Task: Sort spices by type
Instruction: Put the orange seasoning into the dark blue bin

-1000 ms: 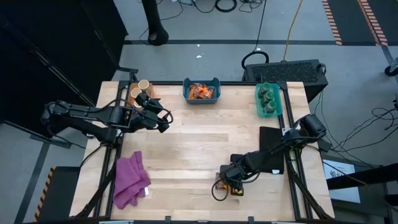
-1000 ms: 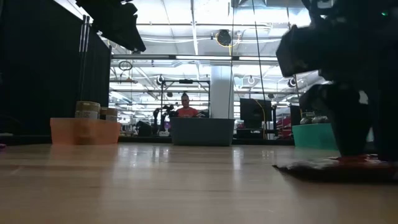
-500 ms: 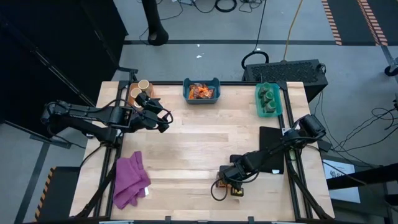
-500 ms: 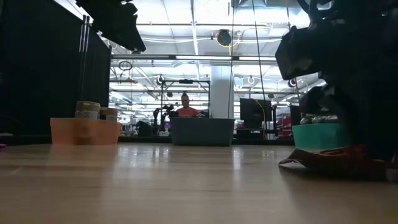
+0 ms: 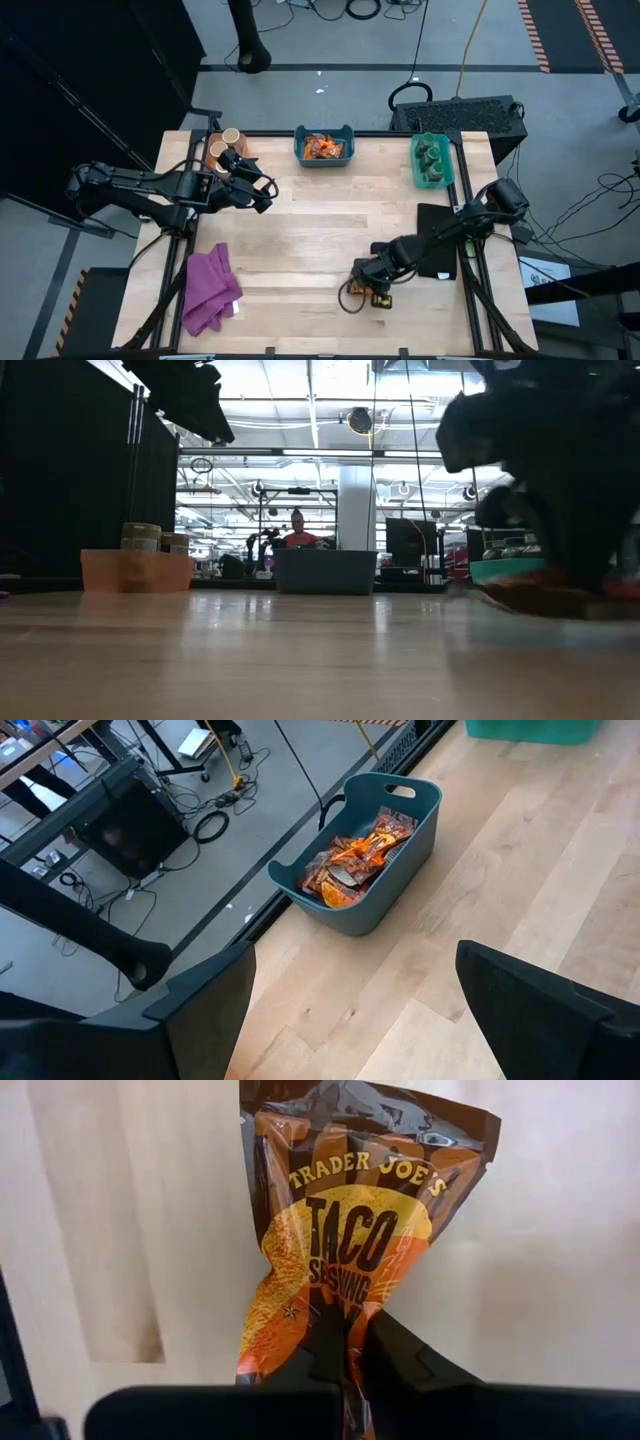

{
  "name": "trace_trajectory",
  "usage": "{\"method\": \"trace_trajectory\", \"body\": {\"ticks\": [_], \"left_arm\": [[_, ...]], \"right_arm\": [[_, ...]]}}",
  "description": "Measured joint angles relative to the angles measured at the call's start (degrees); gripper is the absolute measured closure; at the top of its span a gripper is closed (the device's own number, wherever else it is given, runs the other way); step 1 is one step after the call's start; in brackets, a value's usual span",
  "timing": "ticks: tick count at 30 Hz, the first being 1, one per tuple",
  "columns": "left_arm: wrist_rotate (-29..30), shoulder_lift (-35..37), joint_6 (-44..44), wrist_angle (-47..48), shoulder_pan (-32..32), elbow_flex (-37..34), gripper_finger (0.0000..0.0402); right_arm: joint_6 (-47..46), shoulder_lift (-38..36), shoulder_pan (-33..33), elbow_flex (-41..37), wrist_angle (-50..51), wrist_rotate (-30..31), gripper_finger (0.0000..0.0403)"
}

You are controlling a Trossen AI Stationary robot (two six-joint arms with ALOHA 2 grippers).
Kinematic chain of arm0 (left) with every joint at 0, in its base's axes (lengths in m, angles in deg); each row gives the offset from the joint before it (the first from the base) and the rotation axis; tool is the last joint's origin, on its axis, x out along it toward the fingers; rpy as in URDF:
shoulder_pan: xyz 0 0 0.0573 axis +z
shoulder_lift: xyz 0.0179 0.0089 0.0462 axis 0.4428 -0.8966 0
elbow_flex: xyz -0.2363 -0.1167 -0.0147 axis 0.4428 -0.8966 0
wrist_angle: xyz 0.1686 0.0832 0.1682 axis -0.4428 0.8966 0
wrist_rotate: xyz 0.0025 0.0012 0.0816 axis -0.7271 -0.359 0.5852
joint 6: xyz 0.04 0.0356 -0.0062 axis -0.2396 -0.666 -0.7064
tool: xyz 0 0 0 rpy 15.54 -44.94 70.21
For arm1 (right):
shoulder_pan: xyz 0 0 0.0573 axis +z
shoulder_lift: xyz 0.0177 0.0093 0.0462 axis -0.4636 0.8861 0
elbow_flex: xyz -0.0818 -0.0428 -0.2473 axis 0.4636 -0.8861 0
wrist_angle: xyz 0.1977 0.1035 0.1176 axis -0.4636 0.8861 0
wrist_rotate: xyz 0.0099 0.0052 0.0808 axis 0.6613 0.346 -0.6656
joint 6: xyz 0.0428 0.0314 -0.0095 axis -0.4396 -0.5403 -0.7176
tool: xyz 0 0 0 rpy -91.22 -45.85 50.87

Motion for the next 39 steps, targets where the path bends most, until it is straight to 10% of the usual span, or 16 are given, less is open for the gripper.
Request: {"method": "trace_trajectory", "body": {"ticks": [20, 39], "left_arm": [[0.0, 0.0, 0.0, 0.0, 0.0, 0.0, 0.0052], [0.0, 0.0, -0.2, 0.0, 0.0, 0.0, 0.0052]], "right_arm": [[19.9, -7.2, -19.8, 0.3, 1.7, 4.8, 0.04], [37.4, -7.2, -39.5, 18.9, -4.8, 21.0, 0.04]]}}
